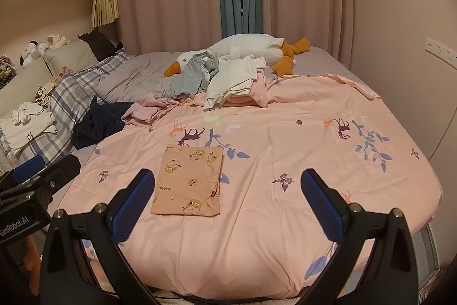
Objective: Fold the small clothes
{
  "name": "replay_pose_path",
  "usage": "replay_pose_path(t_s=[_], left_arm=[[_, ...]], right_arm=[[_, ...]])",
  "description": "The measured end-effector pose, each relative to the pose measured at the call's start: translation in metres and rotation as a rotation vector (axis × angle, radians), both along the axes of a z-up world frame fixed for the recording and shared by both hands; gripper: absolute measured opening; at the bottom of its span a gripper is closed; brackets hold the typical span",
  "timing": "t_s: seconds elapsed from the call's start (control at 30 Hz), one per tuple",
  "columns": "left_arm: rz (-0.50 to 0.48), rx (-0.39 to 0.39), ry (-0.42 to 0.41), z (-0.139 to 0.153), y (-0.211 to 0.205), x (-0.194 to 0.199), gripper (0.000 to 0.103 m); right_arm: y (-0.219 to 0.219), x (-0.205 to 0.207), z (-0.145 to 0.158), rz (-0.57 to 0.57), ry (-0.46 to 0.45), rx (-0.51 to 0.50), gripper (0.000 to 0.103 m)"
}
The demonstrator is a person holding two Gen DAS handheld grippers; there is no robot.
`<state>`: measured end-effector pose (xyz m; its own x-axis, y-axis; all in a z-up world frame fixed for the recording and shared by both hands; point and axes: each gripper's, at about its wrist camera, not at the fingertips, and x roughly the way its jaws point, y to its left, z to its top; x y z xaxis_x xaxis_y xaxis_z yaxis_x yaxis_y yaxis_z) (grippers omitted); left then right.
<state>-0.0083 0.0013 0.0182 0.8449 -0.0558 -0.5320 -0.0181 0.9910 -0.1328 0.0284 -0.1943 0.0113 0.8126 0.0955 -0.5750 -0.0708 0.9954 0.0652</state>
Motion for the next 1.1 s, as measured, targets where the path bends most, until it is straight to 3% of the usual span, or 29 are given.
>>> replay_pose_path(t_s=[1.1], left_arm=[[0.001,-0.003,0.001,-0.0007,-0.0010,0.0036,0.101]], right_arm=[[0.0013,0.0064,-0.0015,0.006,0.013,-0.010,0.103]])
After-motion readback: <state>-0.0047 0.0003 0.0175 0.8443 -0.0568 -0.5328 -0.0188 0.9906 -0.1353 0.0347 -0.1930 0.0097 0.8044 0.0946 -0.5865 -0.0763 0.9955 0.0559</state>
